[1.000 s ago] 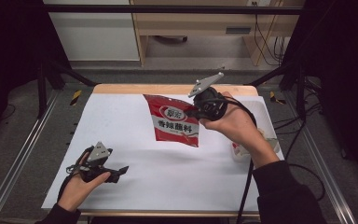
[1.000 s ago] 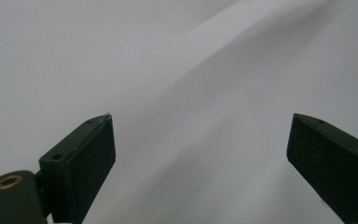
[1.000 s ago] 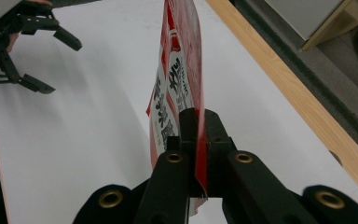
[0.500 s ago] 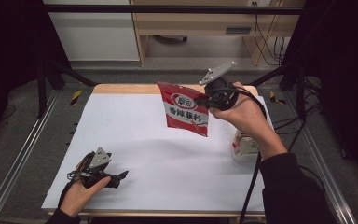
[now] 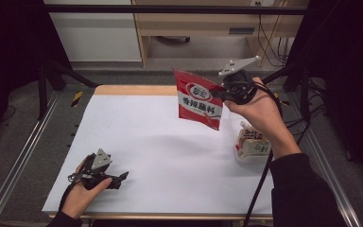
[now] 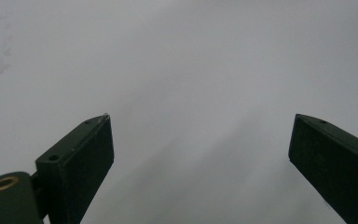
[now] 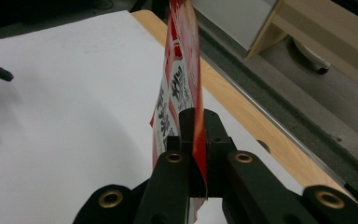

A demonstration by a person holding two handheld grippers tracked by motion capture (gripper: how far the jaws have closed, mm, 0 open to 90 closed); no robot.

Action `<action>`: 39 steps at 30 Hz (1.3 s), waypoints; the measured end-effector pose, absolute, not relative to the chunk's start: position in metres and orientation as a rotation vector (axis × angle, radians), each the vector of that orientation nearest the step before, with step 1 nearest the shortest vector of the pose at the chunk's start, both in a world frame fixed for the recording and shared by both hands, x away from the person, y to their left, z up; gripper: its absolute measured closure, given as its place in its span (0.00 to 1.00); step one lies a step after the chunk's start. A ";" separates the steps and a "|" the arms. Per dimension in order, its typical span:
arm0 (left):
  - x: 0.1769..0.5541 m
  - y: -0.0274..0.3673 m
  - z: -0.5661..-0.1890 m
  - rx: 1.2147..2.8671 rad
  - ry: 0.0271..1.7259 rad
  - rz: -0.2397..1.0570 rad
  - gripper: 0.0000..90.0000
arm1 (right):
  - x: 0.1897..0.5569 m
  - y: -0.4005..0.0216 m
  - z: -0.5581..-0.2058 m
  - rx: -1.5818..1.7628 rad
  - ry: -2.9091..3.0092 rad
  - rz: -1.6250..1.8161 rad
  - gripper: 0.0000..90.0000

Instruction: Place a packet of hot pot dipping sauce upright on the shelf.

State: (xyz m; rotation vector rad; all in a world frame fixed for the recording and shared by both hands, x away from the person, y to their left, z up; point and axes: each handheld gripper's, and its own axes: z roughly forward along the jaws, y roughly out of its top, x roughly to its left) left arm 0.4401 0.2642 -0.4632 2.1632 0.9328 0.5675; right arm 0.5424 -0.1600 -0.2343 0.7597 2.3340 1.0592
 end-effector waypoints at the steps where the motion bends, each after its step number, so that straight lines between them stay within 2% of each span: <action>1: 0.440 0.264 -0.463 2.164 0.934 0.568 0.07 | 0.544 -0.163 -0.234 0.765 2.320 1.064 1.00; 39: 0.440 0.264 -0.466 2.195 0.936 0.564 0.07 | 0.562 -0.242 -0.242 0.960 2.133 1.033 1.00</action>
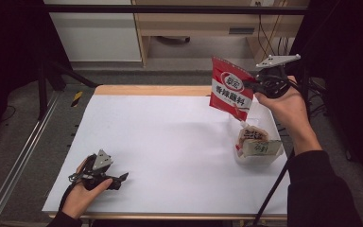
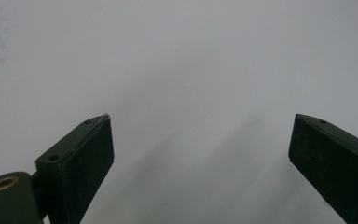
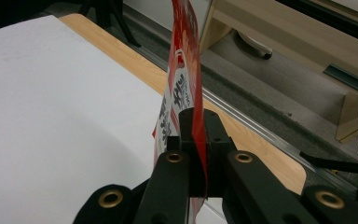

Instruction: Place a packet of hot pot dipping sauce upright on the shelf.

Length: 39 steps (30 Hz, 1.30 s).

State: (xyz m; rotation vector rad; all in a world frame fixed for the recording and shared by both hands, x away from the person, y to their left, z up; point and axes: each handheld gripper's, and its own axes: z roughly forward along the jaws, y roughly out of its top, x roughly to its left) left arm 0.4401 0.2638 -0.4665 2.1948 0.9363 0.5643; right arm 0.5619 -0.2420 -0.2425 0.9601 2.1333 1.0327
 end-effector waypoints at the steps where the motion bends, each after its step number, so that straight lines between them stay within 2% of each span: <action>1: 0.440 0.264 -0.467 2.197 0.935 0.565 0.07 | 0.563 -0.243 -0.243 0.958 2.132 1.030 1.00; 27: 0.442 0.264 -0.469 2.223 0.940 0.560 0.07 | 0.557 -0.303 -0.266 1.067 2.097 1.024 1.00; 39: 0.442 0.263 -0.470 2.229 0.941 0.555 0.07 | 0.562 -0.304 -0.284 1.090 2.135 1.024 1.00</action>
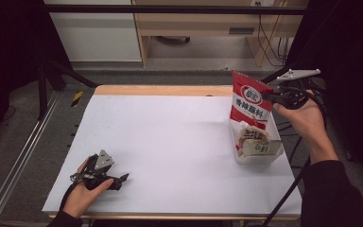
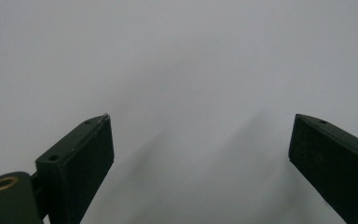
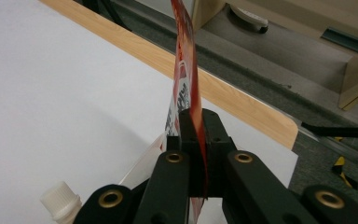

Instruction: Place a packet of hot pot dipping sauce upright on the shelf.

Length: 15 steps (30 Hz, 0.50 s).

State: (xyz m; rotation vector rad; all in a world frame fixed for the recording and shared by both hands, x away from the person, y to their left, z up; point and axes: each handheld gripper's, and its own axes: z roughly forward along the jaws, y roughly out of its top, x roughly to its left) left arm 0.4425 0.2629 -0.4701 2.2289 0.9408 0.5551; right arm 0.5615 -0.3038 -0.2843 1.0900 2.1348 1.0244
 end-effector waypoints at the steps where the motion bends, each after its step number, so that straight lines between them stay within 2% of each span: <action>1: 0.443 0.263 -0.470 2.230 0.941 0.554 0.07 | 0.563 -0.304 -0.287 1.093 2.136 1.034 1.00; 15: 0.443 0.261 -0.472 2.249 0.936 0.553 0.07 | 0.566 -0.319 -0.312 1.194 2.122 1.031 1.00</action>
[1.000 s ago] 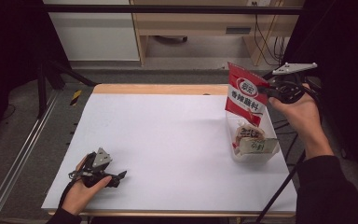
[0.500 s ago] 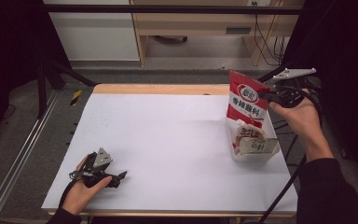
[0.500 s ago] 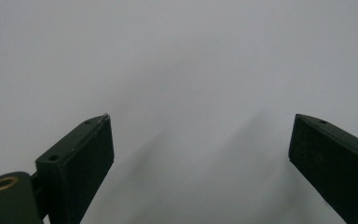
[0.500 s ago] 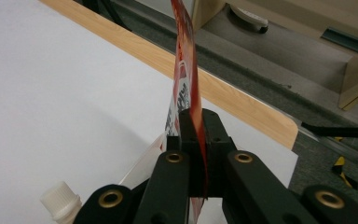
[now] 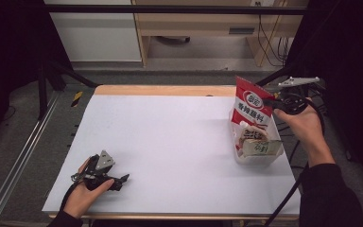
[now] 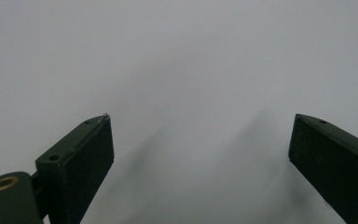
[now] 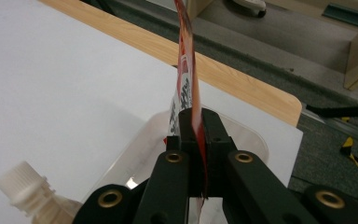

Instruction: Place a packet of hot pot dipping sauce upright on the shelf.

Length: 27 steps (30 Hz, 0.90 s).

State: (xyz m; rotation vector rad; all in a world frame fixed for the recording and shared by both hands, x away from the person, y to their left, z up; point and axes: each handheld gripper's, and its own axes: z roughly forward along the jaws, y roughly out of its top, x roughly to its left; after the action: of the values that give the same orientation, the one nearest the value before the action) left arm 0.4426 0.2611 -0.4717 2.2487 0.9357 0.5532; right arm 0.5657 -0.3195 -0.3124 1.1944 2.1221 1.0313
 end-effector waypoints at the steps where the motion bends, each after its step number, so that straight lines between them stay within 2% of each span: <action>1: 0.443 0.261 -0.472 2.252 0.933 0.553 0.07 | 0.565 -0.322 -0.314 1.201 2.117 1.023 1.00; 19: 0.442 0.258 -0.474 2.268 0.928 0.553 0.07 | 0.559 -0.349 -0.329 1.295 2.075 0.947 0.95; 23: 0.442 0.258 -0.473 2.266 0.930 0.552 0.07 | 0.558 -0.349 -0.329 1.304 2.066 0.949 0.85; 27: 0.442 0.258 -0.473 2.269 0.928 0.551 0.07 | 0.557 -0.348 -0.329 1.298 2.062 0.937 0.70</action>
State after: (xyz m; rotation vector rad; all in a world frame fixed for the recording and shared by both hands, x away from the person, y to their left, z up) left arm 0.4417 0.2578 -0.4734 2.2694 0.9279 0.5514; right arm 0.5570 -0.3475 -0.3286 1.2982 2.0624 0.9374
